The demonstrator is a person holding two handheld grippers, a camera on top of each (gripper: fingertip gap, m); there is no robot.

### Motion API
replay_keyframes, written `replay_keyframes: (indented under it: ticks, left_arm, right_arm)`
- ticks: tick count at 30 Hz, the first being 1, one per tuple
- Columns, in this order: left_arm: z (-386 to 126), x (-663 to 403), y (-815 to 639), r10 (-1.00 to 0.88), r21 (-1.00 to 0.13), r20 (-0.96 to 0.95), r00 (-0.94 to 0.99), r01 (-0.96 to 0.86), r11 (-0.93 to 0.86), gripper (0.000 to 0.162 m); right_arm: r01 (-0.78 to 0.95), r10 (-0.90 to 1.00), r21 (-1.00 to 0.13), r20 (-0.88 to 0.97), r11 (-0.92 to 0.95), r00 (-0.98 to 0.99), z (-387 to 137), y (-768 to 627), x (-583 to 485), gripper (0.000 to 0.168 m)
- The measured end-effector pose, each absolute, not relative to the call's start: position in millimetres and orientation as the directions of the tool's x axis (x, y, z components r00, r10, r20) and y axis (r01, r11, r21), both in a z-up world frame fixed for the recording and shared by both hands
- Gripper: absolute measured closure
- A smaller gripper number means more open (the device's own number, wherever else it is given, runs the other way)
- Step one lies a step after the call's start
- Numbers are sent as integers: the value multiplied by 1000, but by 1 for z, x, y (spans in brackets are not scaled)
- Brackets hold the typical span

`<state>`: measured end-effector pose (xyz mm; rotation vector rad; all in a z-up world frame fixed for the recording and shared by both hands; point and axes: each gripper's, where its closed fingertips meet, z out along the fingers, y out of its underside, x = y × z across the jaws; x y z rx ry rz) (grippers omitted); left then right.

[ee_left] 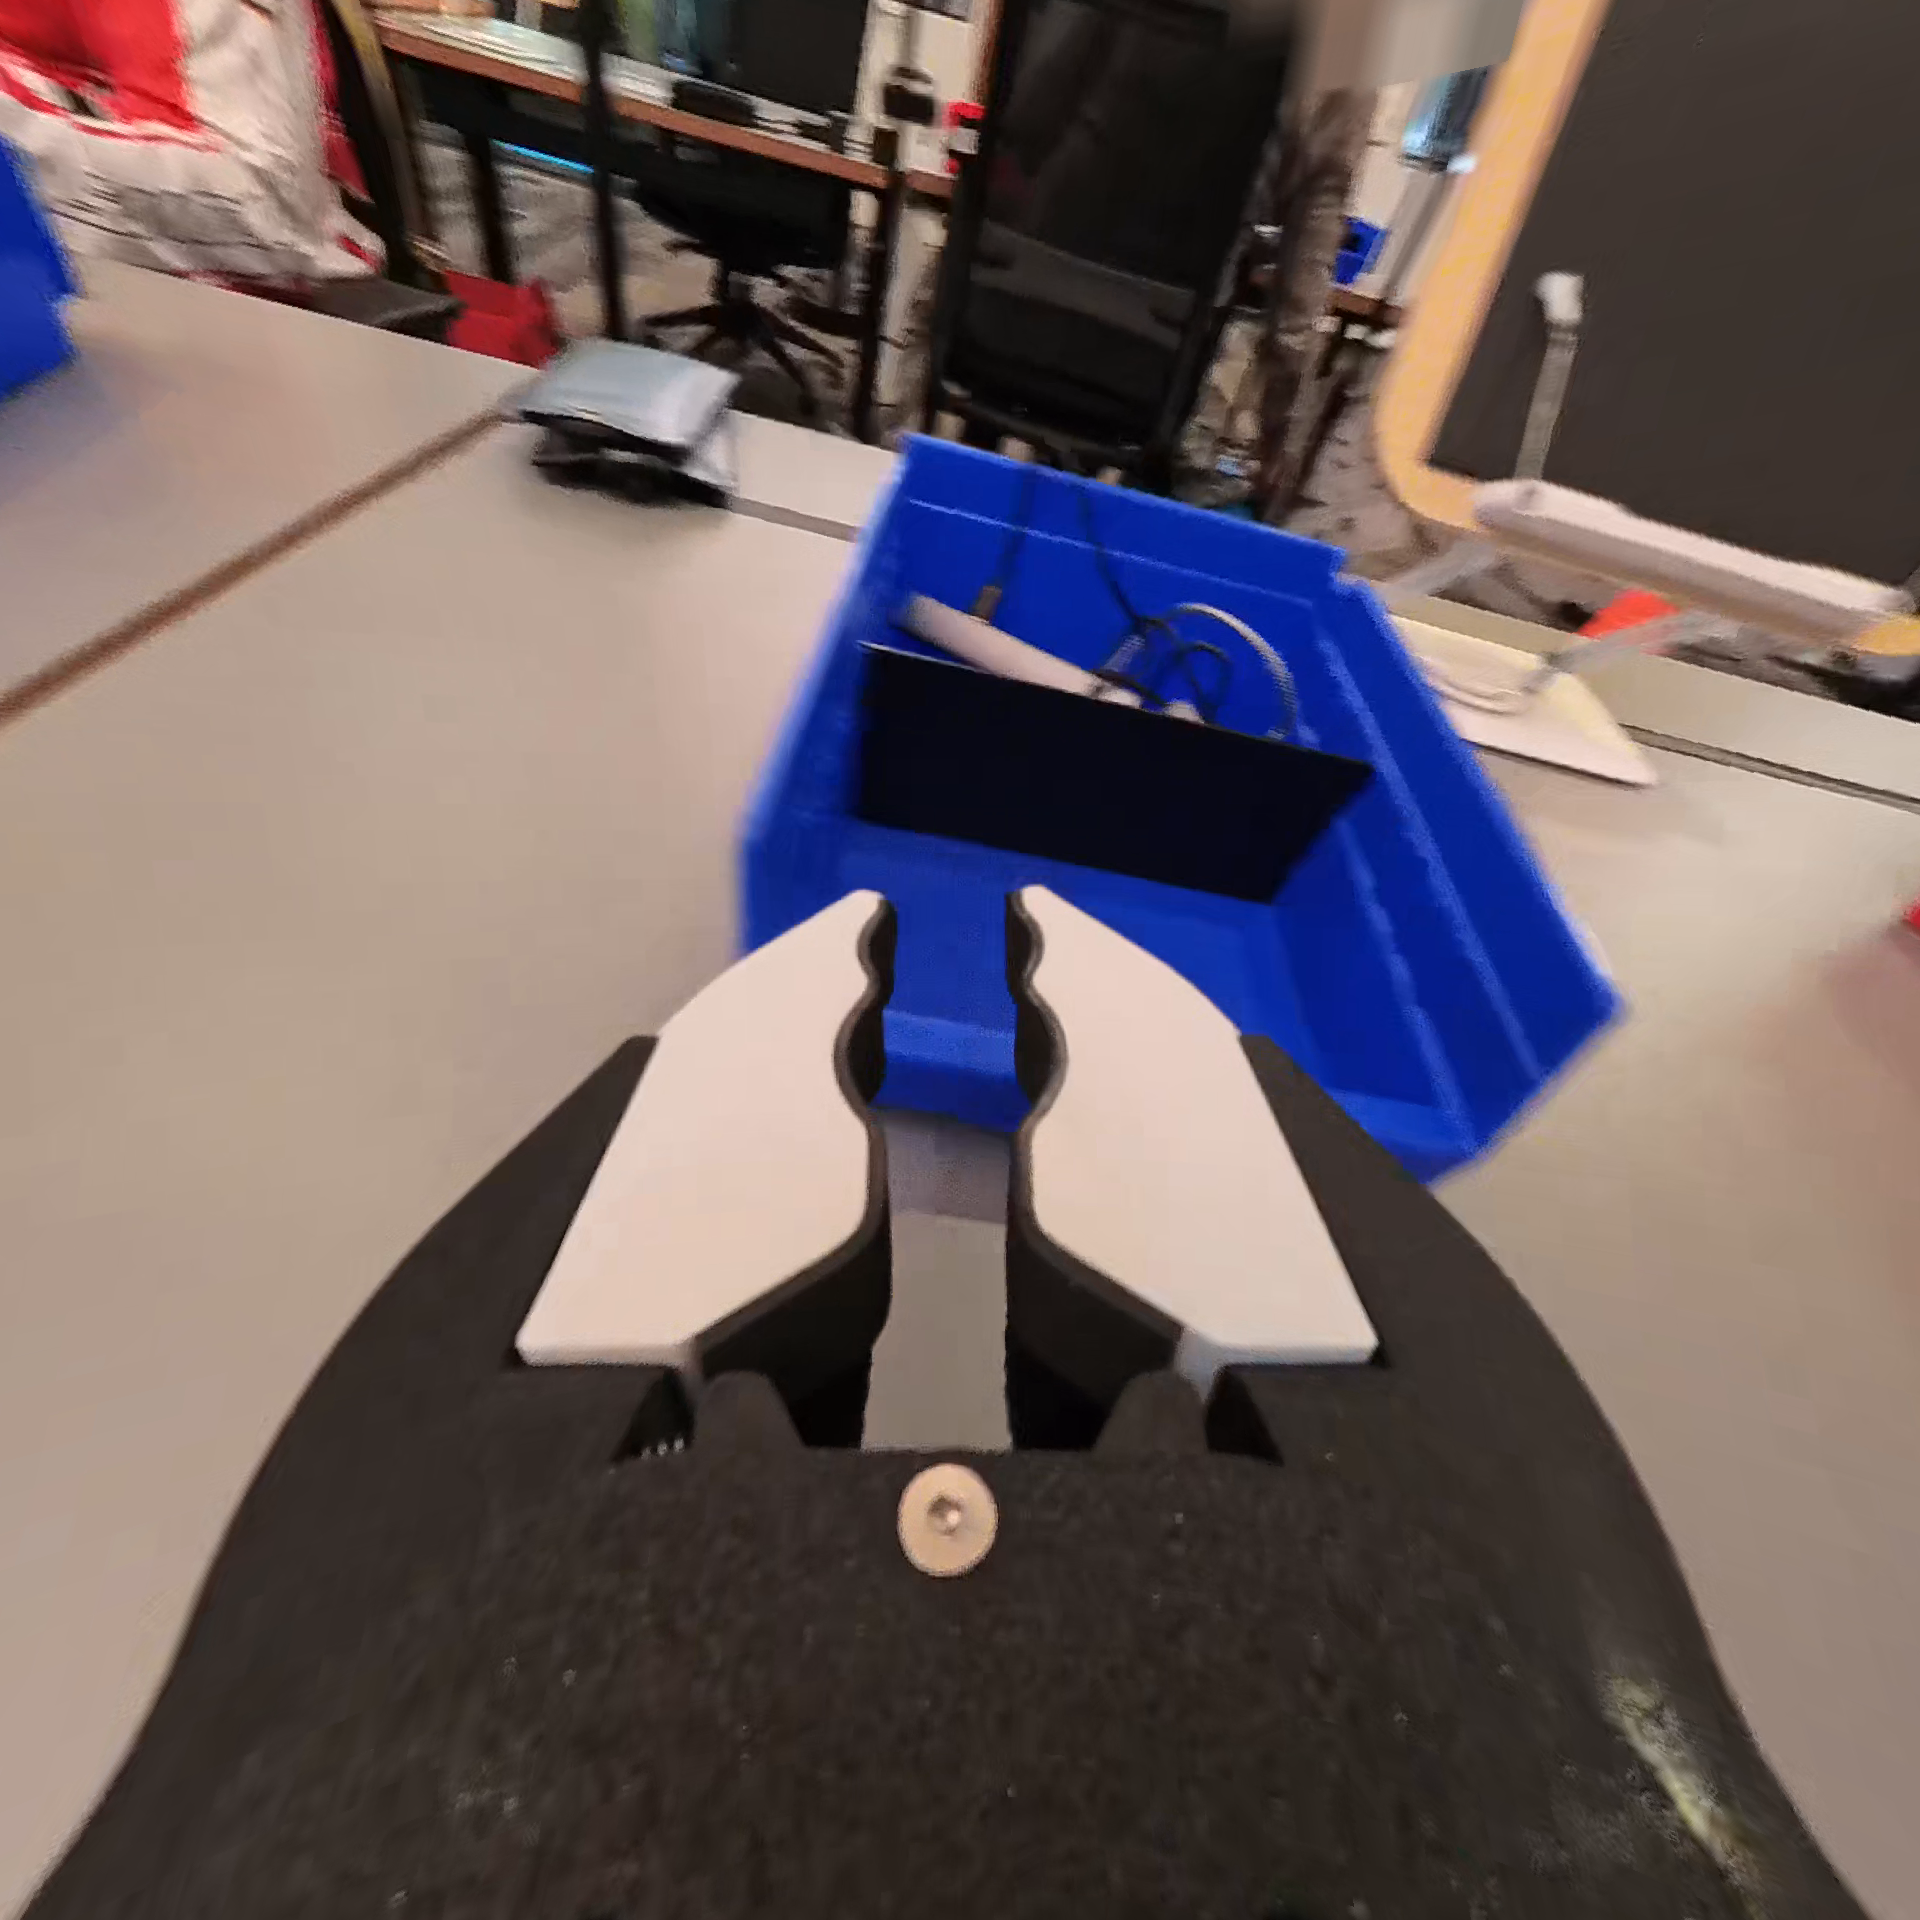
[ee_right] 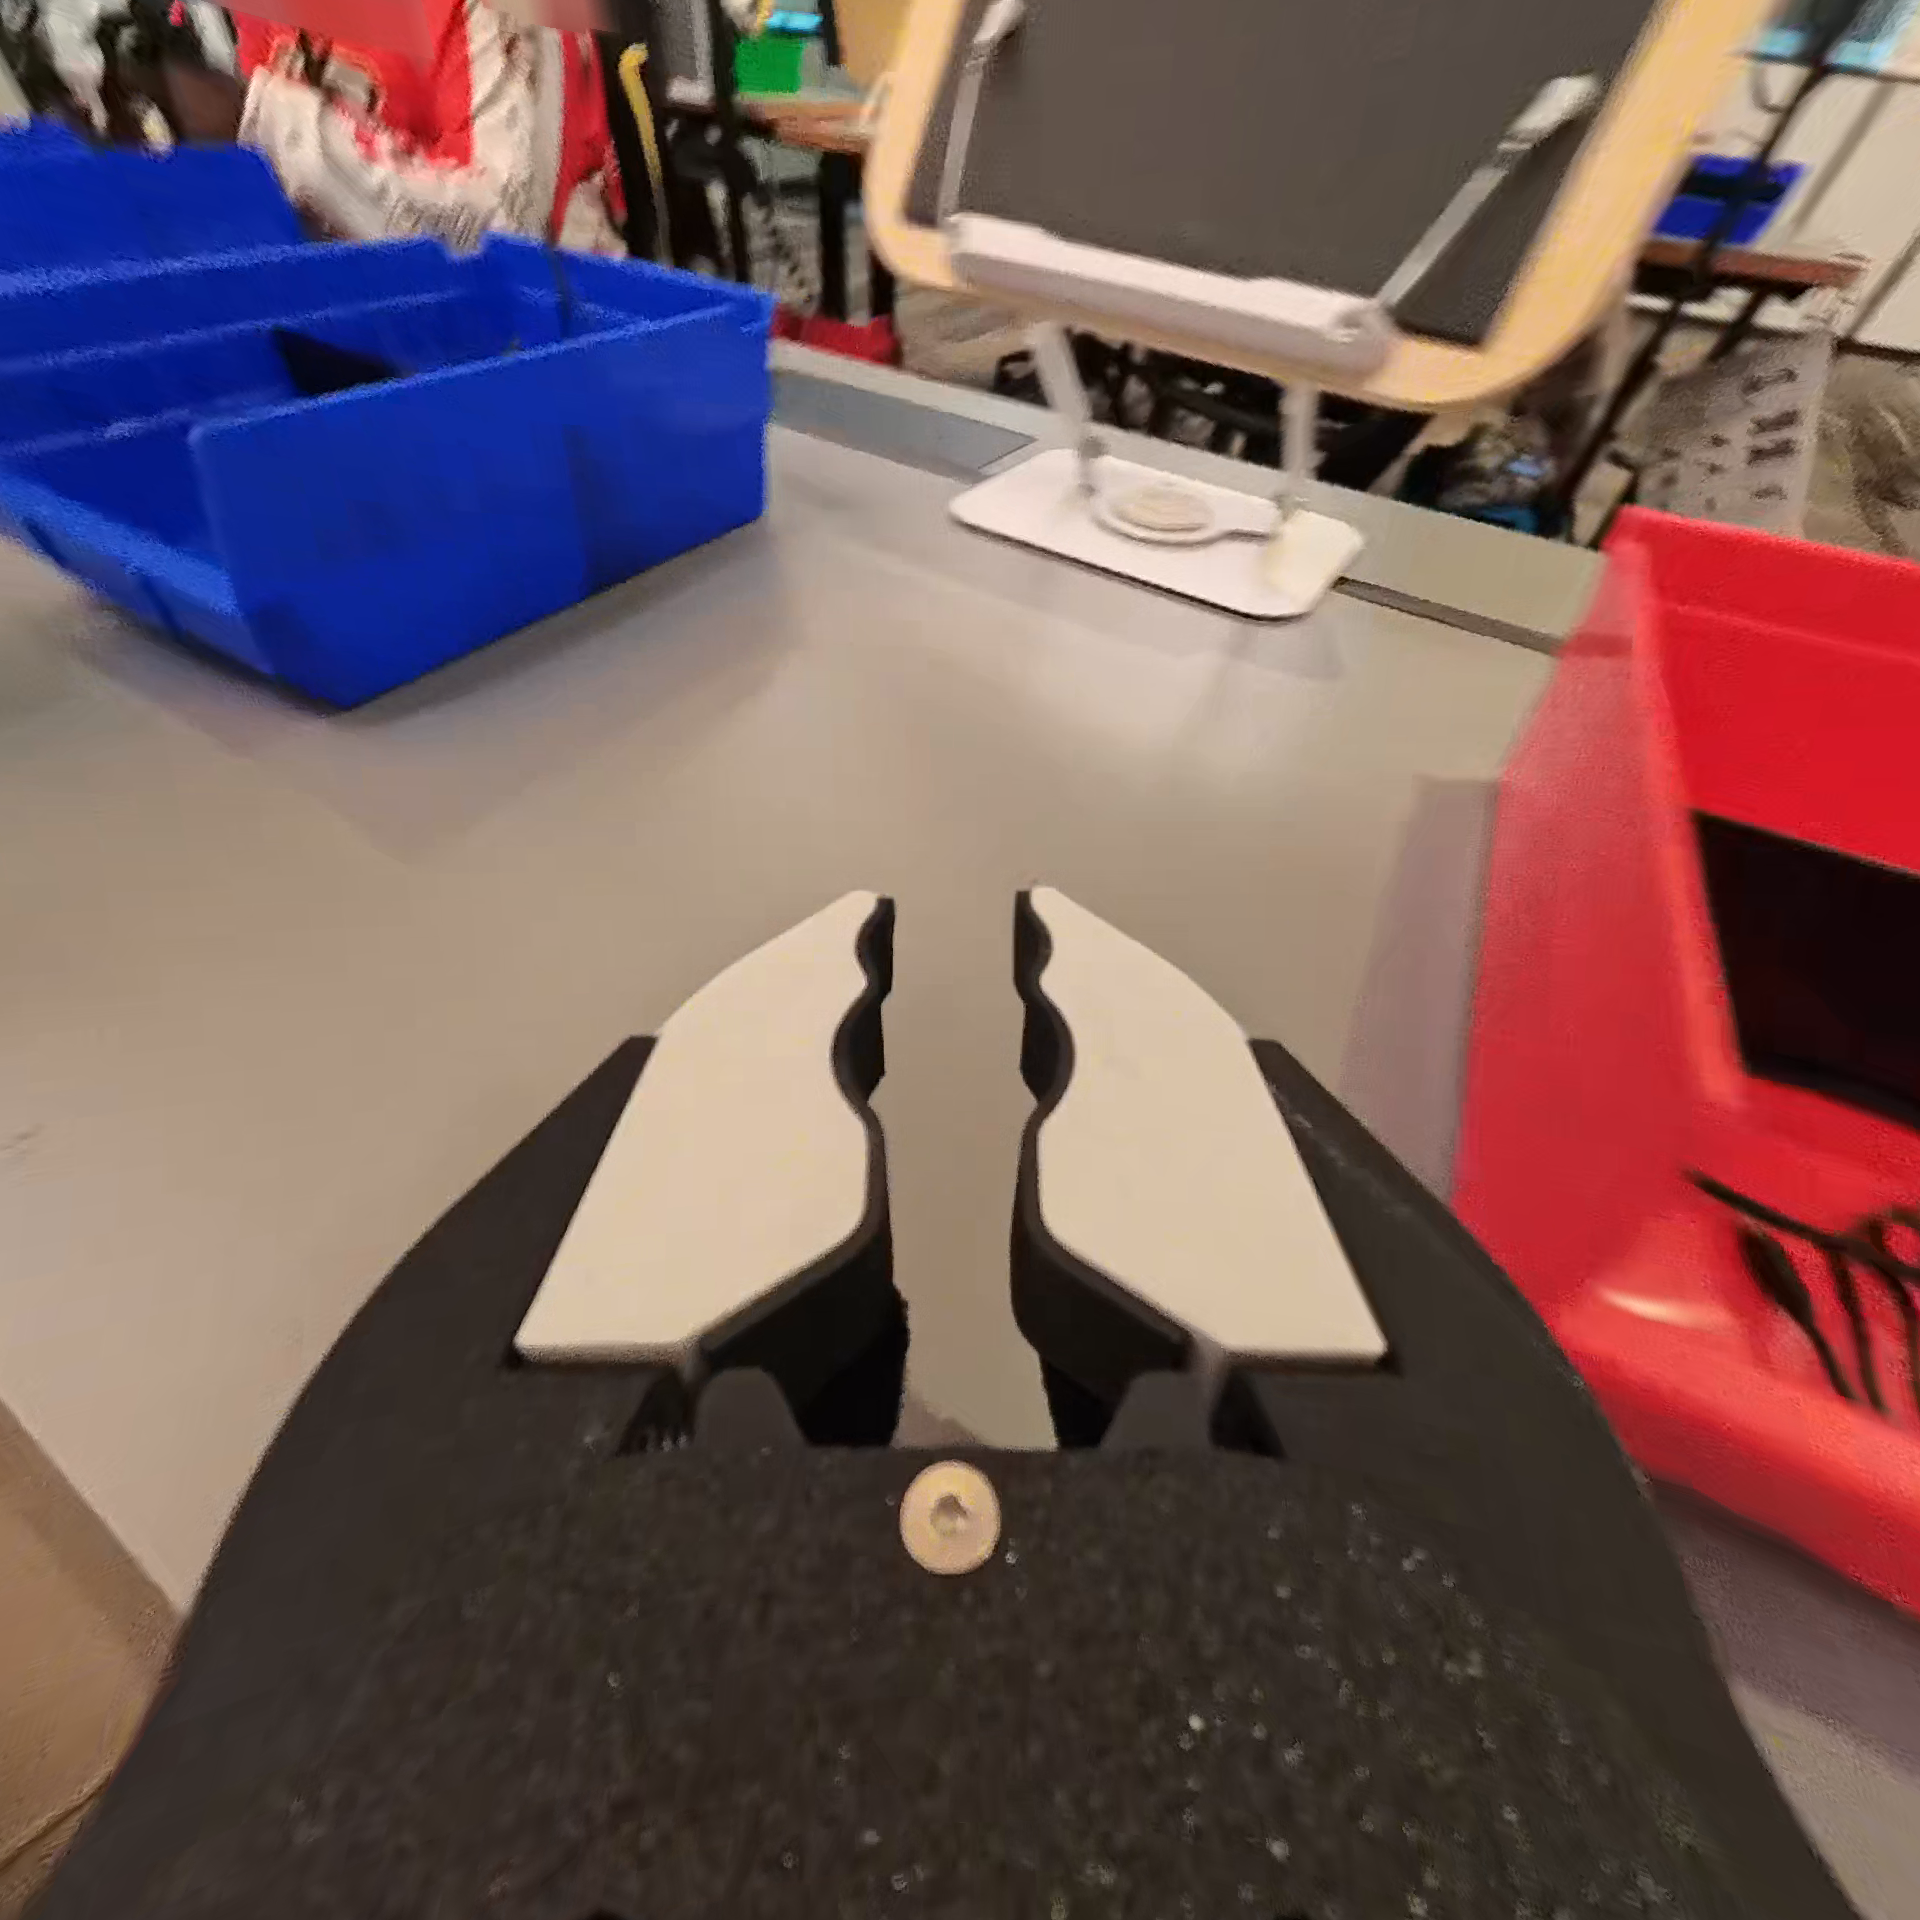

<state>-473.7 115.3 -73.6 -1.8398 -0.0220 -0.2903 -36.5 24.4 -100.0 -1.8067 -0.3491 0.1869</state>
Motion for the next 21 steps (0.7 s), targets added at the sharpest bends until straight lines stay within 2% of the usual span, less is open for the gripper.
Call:
replay_keyframes:
  ticks: [3,6,10,13,21]
  left_arm:
    - [-90,-419,103,-247,-904,342,907,246,-349,146]
    - [-102,-379,104,-337,-861,412,847,241,-449,141]
    - [-118,-371,112,-375,-885,220,901,23,-465,136]
    - [-128,-376,111,-369,-887,63,927,-117,-447,137]
    - [-127,-375,103,-389,-887,72,918,-119,-446,139]
  right_arm:
    - [-15,241,-985,-57,-172,969,-82,8,23,147]
    - [-71,35,-996,-73,-50,997,-54,-7,112,148]
    - [-266,-104,-960,-257,-84,961,-68,-22,191,143]
    - [-372,-104,-926,-365,-64,925,-73,-23,199,141]
    - [-184,-103,-950,-162,-251,981,-104,-6,164,138]
